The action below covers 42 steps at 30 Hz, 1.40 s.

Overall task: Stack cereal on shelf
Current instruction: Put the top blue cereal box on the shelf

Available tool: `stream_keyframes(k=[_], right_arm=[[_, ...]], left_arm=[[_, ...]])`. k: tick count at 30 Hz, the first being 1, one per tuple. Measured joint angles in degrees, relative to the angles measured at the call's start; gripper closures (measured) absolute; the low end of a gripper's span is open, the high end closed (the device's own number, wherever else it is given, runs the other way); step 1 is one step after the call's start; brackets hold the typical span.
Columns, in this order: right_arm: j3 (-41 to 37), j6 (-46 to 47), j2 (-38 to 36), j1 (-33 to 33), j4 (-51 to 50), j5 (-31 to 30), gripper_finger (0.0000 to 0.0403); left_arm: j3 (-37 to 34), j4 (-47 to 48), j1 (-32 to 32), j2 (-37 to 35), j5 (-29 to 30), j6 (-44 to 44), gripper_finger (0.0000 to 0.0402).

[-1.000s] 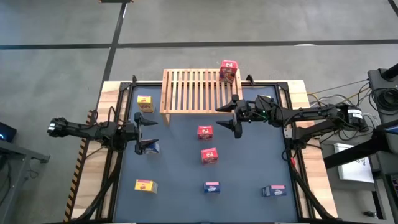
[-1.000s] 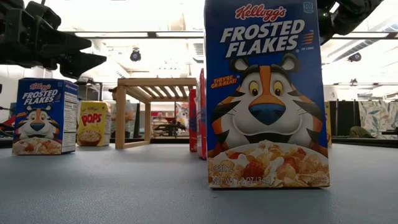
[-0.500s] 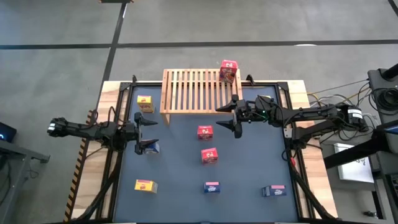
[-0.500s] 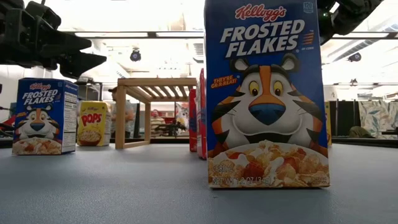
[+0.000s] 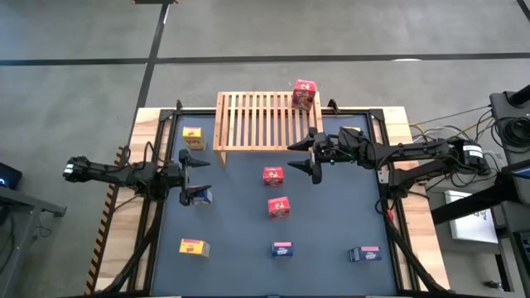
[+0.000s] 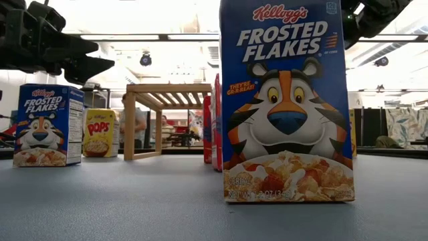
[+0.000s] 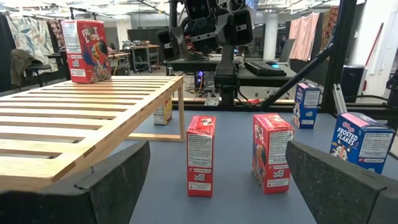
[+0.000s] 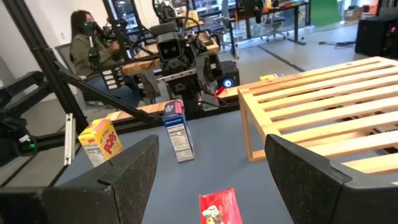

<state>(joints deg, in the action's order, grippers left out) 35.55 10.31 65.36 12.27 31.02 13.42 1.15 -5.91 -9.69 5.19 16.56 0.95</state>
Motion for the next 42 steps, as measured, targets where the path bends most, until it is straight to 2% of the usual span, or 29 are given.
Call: stream_keyframes(k=[9, 13, 19, 25, 28, 32, 35, 38, 42], right_arm=[[0.0, 0.58, 0.0, -0.02, -0.78, -1.54, 0.0119], [0.0, 4.88, 0.0, -0.02, -0.76, -1.43, 0.0119], [0.0, 6.22, 0.0, -0.45, -0.78, 6.98, 0.0119], [1.42, 2.6, -1.94, -1.66, -3.65, 7.52, 0.012], [6.53, 0.02, -3.99, -1.75, -16.73, 5.29, 0.012], [18.92, -8.28, -5.09, -3.75, -45.66, -6.58, 0.0123], [27.14, -10.33, -4.43, -6.84, -61.11, -13.77, 0.0128], [30.75, -9.93, -4.17, -10.46, -67.77, -16.05, 0.0134], [31.11, -7.69, -4.17, -15.23, -71.14, -16.01, 0.0139]], left_arm=[[0.02, -0.01, -0.01, -0.01, 0.0, -0.02, 0.0043], [0.01, -0.01, -0.01, -0.02, 0.01, 0.0, 0.0043], [0.02, -0.02, -0.02, -0.02, 0.0, 0.0, 0.0043], [0.0, -0.01, -0.02, -0.01, 0.0, -0.02, 0.0043], [0.01, 0.0, -0.02, -0.01, 0.0, -0.01, 0.0043], [0.01, -0.01, -0.01, -0.01, 0.01, -0.01, 0.0043], [0.01, 0.0, -0.01, -0.02, 0.0, -0.01, 0.0043], [0.02, -0.01, -0.02, -0.01, 0.0, 0.0, 0.0043], [0.02, 0.0, -0.02, -0.01, 0.0, -0.01, 0.0043]])
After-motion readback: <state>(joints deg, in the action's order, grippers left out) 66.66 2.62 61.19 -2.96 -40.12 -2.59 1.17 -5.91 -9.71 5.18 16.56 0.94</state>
